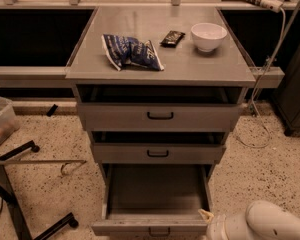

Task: Close bottom drawer

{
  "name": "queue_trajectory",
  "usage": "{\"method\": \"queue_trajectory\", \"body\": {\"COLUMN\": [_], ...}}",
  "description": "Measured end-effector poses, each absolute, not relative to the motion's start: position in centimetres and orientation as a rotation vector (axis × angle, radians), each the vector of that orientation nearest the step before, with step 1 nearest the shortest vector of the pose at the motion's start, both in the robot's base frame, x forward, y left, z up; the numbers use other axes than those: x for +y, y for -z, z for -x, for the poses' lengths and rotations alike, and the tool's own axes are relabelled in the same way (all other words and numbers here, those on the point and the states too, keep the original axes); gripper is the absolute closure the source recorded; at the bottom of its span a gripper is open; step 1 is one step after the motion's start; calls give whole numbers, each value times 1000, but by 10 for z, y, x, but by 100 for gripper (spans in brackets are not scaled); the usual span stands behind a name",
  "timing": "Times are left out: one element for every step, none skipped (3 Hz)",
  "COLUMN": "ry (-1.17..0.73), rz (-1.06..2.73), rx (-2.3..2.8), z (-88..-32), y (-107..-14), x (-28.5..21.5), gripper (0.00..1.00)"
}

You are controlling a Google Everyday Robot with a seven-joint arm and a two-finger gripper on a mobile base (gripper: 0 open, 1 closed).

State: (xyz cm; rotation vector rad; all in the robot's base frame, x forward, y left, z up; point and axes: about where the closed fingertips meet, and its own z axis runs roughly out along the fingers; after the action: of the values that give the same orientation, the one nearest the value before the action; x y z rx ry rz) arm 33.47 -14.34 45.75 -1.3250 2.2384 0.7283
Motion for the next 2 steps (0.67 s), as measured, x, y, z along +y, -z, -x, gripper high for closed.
{"method": "queue_trajectory", "body": {"ry": [-825,-936], "rz": [1291,1287], "rx": [2222,2192], "z": [-330,-321], "y": [-404,-375], "x": [-133,-119], "gripper": [0,0]}}
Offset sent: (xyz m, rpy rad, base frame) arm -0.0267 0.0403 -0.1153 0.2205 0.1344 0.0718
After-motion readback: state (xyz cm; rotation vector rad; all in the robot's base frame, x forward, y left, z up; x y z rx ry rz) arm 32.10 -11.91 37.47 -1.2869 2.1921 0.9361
